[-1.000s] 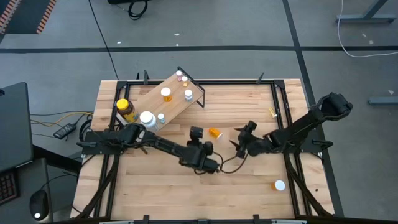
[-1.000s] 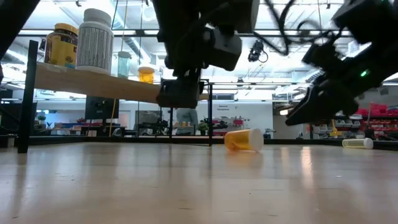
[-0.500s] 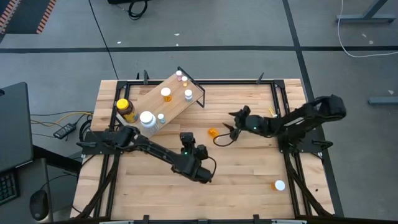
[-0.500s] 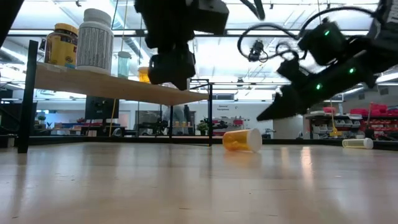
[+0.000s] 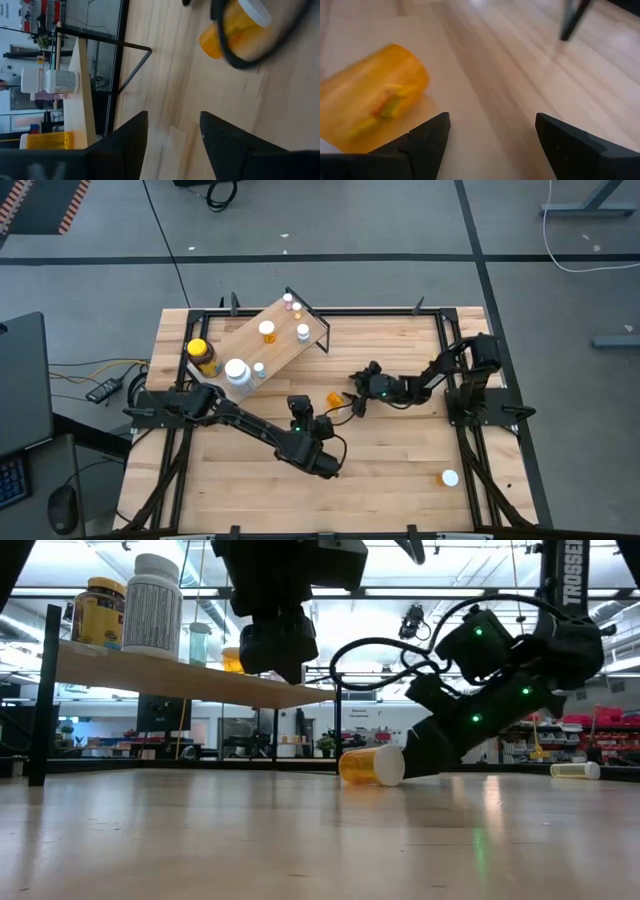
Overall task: Pick and place medicine bottles onto shelf by color
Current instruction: Put the top orange pill bottle on the shelf
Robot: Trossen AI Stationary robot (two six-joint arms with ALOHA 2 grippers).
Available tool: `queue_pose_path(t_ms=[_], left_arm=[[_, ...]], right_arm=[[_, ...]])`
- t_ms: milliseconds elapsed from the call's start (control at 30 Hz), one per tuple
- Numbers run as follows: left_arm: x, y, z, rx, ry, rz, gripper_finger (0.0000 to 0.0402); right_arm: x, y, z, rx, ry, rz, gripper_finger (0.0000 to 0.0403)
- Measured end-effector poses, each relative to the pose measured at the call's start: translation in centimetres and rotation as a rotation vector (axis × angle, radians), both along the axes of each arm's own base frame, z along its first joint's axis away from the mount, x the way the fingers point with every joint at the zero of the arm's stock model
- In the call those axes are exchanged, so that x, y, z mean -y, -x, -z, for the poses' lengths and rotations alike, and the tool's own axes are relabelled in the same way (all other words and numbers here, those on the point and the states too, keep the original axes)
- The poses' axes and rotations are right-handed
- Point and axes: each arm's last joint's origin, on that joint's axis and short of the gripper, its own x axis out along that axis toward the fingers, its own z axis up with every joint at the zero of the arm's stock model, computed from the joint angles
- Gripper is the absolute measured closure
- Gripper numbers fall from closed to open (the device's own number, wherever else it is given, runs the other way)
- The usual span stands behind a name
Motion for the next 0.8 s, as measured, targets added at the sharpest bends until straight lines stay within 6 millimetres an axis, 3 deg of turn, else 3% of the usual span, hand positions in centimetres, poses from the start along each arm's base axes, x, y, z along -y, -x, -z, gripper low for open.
queue_pose_path(t_ms=[467,800], left_arm=[[-2.0,-0.6,0.4,-0.064,0.169,-0.098,0.0206],[-2.6,-0.7,0.5,-0.110,0.164,-0.079,0.0202]], right_arm=[[-3.2,-0.8,-0.2,0.030,-0.046,-0.161,0.0095],[-3.6,-1.7,-0.8,0.074,-0.046,-0.170,0.0095]])
